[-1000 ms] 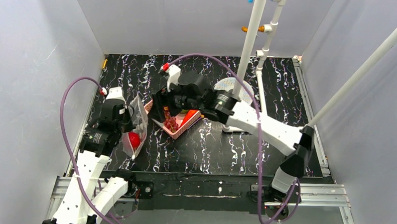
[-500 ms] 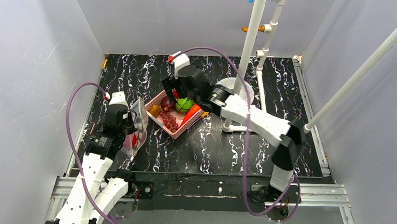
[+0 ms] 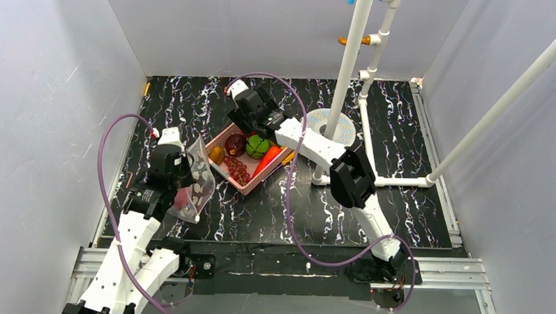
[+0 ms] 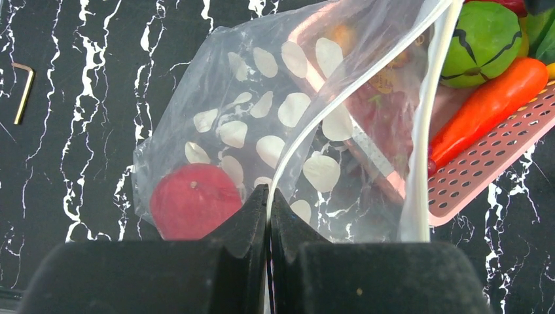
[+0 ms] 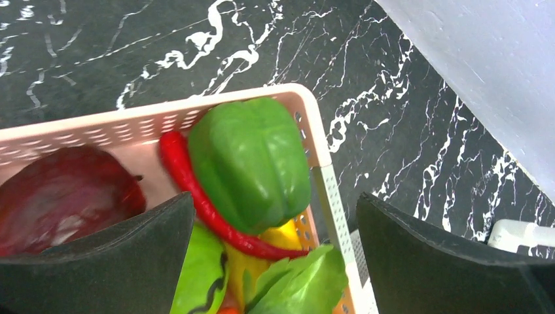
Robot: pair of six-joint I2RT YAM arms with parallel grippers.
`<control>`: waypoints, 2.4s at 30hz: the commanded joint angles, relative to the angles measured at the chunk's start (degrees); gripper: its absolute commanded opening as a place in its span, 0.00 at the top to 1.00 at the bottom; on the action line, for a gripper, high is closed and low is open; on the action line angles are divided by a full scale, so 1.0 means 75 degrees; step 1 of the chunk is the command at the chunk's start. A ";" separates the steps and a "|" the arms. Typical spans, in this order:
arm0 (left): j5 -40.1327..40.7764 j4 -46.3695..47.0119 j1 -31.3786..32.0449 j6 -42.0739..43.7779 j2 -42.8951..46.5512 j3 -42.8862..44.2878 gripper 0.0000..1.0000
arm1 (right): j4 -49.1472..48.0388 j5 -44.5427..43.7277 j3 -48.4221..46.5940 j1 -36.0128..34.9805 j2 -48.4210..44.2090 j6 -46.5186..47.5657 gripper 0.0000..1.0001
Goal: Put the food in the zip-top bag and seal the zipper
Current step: Pick up the fake vegetable from the bin, then place the fake vegetable in the zipper food storage bag.
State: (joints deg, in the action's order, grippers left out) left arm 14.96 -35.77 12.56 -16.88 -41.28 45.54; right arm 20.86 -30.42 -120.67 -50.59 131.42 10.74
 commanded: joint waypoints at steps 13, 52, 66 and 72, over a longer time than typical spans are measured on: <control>-0.0201 0.0186 0.0003 0.0149 -0.0059 -0.0039 1.00 | -0.0303 0.2123 -0.0409 0.0476 0.0674 -0.0505 0.09; -0.1039 0.0363 0.0013 0.0207 -0.0163 -0.0096 1.00 | -0.0538 0.3299 0.4616 -0.1343 -0.5320 -0.2450 0.99; -0.1101 0.0414 0.0008 0.0220 -0.0069 -0.0118 1.00 | -0.3537 0.6898 0.6325 -0.1646 -0.6065 -0.4725 0.99; -0.0983 0.0398 0.0013 0.0212 0.0083 -0.0133 1.00 | -0.3404 0.6835 0.5774 -0.1649 -0.5311 -0.4712 0.99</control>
State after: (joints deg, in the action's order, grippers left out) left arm 7.01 -32.99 12.56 -15.81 -41.91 45.10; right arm -0.94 18.97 -73.08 -63.09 89.43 -22.79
